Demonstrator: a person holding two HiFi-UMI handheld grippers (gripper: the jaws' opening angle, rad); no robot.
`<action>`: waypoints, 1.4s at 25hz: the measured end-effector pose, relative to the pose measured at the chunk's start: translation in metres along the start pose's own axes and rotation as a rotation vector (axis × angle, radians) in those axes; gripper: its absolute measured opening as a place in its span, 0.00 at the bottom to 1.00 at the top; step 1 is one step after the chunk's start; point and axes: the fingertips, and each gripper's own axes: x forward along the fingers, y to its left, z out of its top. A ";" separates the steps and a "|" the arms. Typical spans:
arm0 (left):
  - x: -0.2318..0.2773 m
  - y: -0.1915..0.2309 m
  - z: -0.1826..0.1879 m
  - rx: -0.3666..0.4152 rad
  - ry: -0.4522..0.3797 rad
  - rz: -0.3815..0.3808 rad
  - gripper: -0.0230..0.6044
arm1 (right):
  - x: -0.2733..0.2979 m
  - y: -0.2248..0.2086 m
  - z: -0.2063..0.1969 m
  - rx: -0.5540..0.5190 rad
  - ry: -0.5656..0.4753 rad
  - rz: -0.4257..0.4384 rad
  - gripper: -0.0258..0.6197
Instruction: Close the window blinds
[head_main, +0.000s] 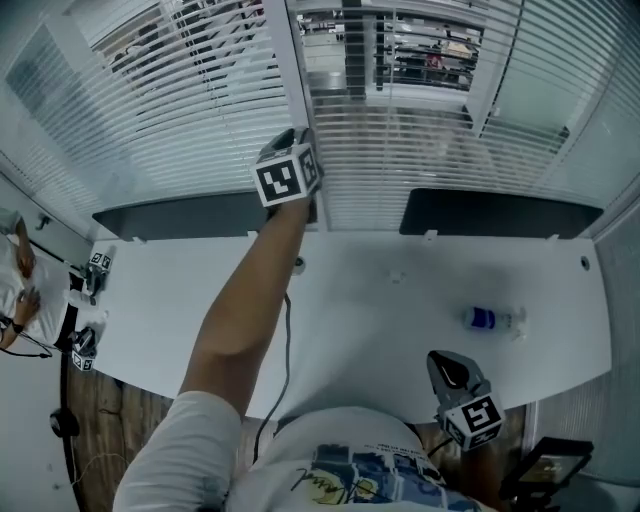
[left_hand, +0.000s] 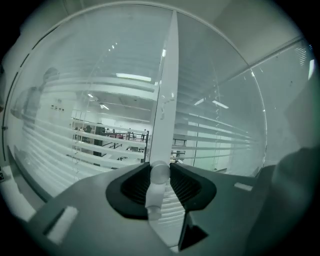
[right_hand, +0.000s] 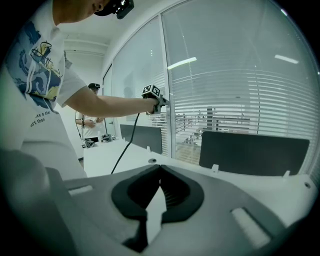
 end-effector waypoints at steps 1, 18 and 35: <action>0.000 -0.001 0.000 0.005 -0.001 0.000 0.24 | 0.000 -0.001 0.000 -0.001 -0.001 -0.001 0.04; -0.010 -0.015 -0.010 0.656 0.034 0.012 0.33 | -0.006 0.000 0.003 0.006 -0.012 -0.010 0.04; 0.007 -0.018 -0.018 1.509 0.092 0.072 0.32 | -0.007 0.003 0.000 0.016 -0.003 -0.006 0.04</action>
